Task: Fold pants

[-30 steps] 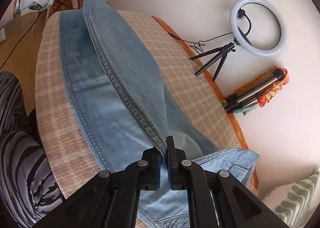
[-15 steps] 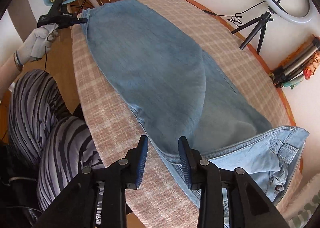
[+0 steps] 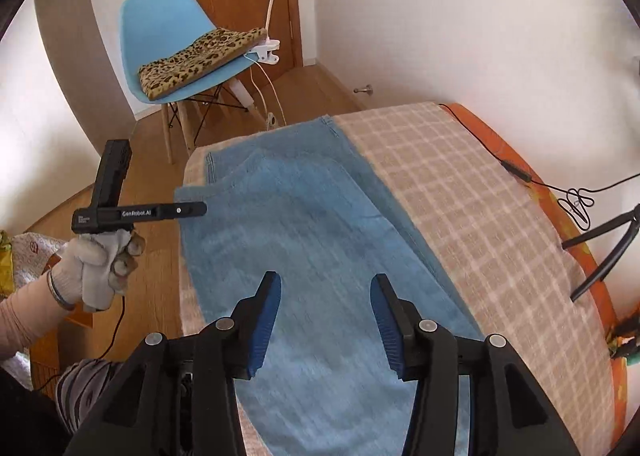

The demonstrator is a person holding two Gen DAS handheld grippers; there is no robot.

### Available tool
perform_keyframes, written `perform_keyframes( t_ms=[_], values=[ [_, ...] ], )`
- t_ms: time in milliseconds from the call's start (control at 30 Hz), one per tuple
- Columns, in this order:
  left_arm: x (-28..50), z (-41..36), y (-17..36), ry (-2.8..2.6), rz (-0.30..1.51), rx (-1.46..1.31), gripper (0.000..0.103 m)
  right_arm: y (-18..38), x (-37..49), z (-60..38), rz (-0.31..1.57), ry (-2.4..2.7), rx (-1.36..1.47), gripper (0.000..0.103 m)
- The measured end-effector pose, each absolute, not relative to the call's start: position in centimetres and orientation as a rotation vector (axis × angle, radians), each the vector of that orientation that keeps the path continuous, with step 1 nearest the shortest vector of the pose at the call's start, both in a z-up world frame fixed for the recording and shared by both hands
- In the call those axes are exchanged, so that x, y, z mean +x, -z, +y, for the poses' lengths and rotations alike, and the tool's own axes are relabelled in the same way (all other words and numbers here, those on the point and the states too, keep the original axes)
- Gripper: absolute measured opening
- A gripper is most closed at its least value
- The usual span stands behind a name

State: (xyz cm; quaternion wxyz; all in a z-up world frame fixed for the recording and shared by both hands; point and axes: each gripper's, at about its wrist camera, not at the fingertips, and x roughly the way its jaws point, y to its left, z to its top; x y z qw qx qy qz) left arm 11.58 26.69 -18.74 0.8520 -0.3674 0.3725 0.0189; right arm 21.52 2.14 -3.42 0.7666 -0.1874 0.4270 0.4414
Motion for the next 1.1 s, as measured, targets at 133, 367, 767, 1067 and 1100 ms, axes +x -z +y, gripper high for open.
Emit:
perform_keyframes(
  t_ms=[133, 367, 767, 1067, 1100],
  values=[
    [11.4, 26.7, 18.9, -0.04, 0.774, -0.785, 0.054, 4.9, 24.9, 7.7, 0.939, -0.999, -0.399, 0.049],
    [11.4, 27.3, 19.0, -0.019, 0.768, -0.805, 0.051, 7.6, 30.2, 13.9, 1.006, -1.05, -0.372, 0.049],
    [11.8, 28.2, 19.2, -0.015, 0.797, -0.774, 0.017, 14.0, 33.8, 20.5, 1.234, -1.106, -0.429, 0.049],
    [11.8, 27.6, 18.5, -0.021, 0.756, -0.737, 0.007, 13.2, 30.4, 20.1, 1.127, -1.125, -0.495, 0.002],
    [11.8, 27.7, 18.3, -0.015, 0.748, -0.741, 0.007, 12.3, 30.3, 19.8, 1.091, -1.123, -0.471, 0.001]
  ],
)
